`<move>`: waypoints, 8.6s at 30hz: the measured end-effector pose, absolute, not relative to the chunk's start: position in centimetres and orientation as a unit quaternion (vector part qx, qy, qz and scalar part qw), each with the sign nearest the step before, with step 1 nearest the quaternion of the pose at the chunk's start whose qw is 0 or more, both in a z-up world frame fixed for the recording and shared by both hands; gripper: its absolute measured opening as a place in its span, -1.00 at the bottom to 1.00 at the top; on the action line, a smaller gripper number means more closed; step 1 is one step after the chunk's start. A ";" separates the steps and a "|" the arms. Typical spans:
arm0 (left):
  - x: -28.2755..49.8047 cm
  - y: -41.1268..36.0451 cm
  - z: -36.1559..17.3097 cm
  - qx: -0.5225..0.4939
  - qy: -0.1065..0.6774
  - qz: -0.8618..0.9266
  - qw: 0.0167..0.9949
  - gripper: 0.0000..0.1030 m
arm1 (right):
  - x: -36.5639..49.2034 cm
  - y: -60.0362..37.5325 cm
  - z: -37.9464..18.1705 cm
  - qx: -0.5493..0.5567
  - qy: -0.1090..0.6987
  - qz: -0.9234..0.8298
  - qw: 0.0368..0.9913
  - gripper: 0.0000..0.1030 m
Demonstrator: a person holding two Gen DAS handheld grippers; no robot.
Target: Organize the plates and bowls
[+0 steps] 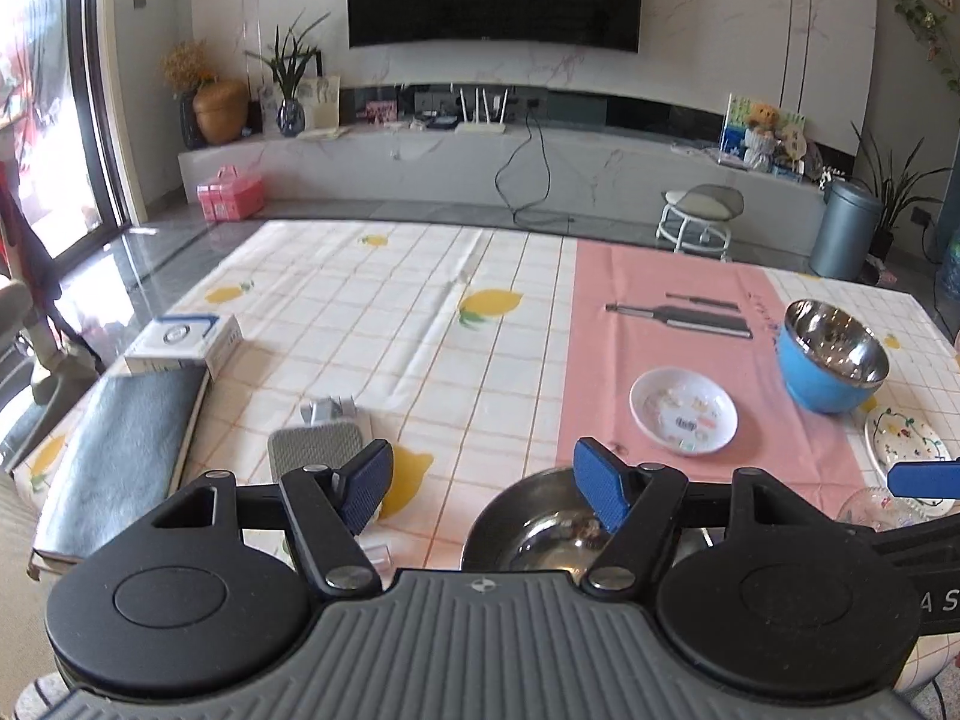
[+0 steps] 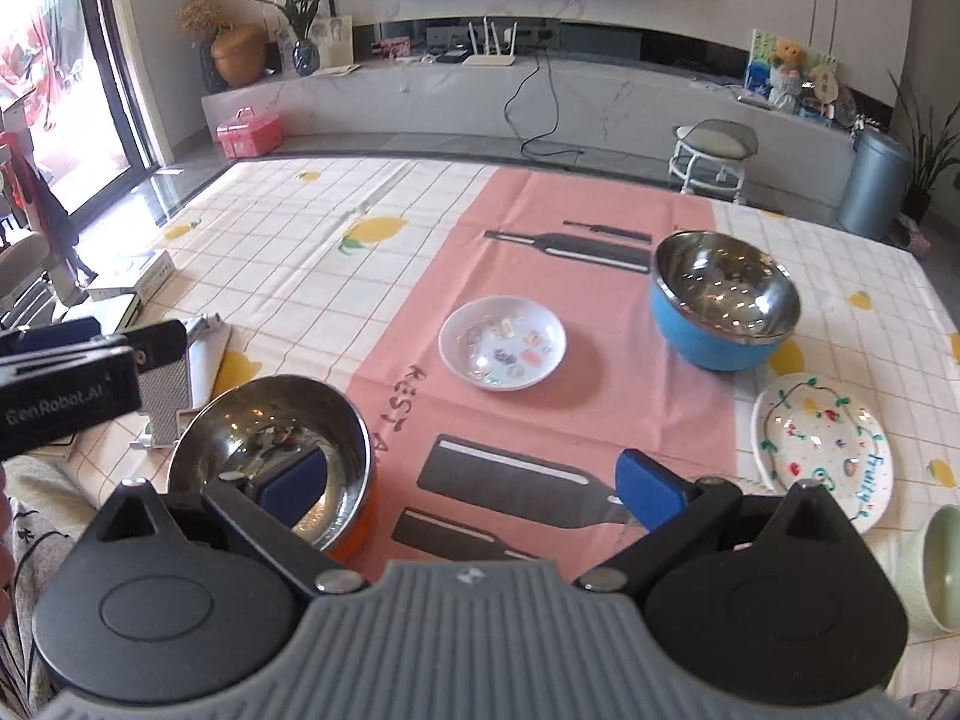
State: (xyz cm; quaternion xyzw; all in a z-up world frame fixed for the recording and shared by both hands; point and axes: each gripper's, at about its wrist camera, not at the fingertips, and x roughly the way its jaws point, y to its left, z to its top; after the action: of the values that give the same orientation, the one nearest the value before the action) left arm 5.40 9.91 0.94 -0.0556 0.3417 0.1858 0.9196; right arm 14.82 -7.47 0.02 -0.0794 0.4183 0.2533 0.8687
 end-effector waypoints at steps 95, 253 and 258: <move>6.6 4.4 -3.5 -0.109 0.397 0.046 0.910 -0.06 | 17.2 -13.2 -4.8 0.066 0.504 0.251 0.824 0.04; 7.1 2.5 3.1 -0.104 0.445 0.071 0.887 -0.71 | 13.5 -15.3 2.6 0.100 0.439 0.282 0.847 -0.63; 6.1 1.9 1.7 -0.079 0.437 0.071 0.893 -0.70 | 13.6 -15.1 1.4 0.087 0.456 0.278 0.841 -0.64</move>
State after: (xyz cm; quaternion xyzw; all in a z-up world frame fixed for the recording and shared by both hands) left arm 6.06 1.93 1.74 -0.0785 0.4374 0.0714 0.8930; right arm 13.58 -15.08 1.37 0.0870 0.4564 0.2781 0.8407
